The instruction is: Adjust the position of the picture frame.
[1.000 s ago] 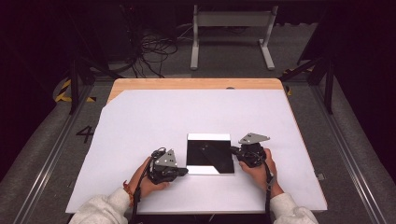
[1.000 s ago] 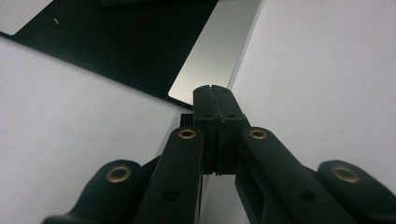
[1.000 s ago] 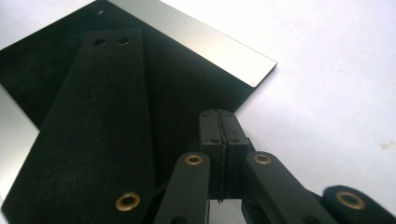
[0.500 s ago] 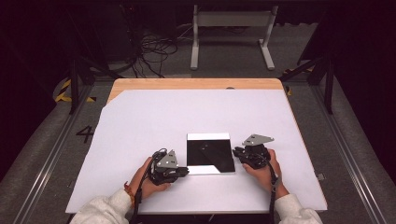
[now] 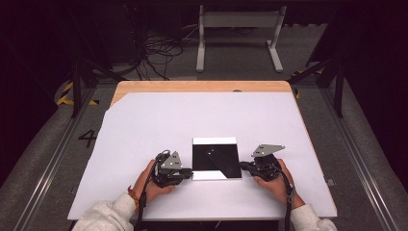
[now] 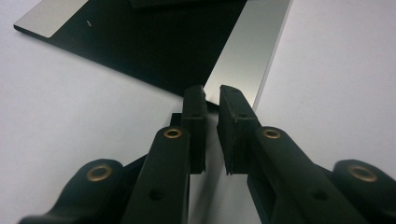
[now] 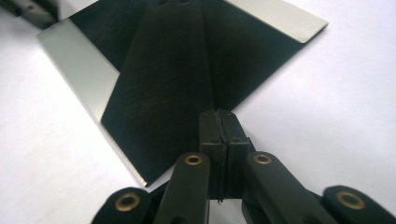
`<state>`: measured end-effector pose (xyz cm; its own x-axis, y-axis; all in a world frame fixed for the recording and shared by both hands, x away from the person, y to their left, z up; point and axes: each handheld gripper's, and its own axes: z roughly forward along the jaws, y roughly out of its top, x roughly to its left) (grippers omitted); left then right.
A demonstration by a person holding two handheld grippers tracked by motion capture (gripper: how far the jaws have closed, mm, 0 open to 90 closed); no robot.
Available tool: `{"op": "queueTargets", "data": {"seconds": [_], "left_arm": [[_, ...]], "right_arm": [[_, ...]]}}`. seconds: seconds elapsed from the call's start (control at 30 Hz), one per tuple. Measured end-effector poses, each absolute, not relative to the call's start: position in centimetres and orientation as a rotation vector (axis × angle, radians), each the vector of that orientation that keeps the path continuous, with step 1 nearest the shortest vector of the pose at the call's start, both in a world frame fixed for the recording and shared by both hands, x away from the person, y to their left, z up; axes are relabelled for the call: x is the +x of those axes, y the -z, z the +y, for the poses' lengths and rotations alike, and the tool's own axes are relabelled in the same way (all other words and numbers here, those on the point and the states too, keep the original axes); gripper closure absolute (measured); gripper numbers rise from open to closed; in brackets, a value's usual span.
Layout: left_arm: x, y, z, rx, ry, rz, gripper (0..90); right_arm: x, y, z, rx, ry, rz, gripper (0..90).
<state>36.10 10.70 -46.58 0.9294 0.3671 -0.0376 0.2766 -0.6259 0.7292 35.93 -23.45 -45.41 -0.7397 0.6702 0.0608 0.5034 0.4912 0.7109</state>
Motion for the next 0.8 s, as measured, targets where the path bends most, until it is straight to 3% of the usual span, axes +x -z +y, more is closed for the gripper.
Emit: {"op": "queueTargets", "data": {"seconds": [0.53, 0.57, 0.63, 0.8], "left_arm": [[37.1, 46.7, 10.7, 2.258, -0.127, 0.507, 82.0], [37.1, 46.6, 10.7, 2.261, -0.134, 0.507, 81.0], [36.9, 46.4, 10.9, 2.274, -0.156, 0.501, 78.3], [36.0, 45.2, 12.4, 2.24, -0.186, 0.473, 76.0]], "right_arm": [[34.6, 45.4, -23.5, 1.007, -1.095, 2.544, 89.8], [34.5, 45.3, -23.4, 1.006, -1.085, 2.543, 88.4], [34.5, 44.9, -23.4, 1.005, -1.041, 2.548, 76.1], [34.1, 43.5, -23.9, 0.997, -1.06, 2.527, 77.8]]}}
